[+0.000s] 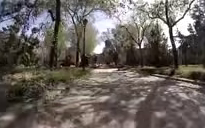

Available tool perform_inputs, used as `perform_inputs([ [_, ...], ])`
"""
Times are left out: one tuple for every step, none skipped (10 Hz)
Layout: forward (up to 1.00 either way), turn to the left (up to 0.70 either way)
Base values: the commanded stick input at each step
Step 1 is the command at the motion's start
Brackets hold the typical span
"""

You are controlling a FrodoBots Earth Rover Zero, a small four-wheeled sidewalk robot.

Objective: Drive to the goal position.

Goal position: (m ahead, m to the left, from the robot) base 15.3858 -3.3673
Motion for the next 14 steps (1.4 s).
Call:
perform_inputs([
  [0.7, 0.0],
  [0.7, 0.0],
  [0.7, 0.0],
  [0.7, 0.0],
  [0.7, 0.0],
  [0.7, 0.0],
  [0.7, 0.0],
  [0.7, 0.0],
  [0.7, 0.0],
  [0.7, 0.0],
  [0.7, 0.0],
  [0.7, 0.0],
  [0.7, 0.0],
  [0.7, 0.0],
])
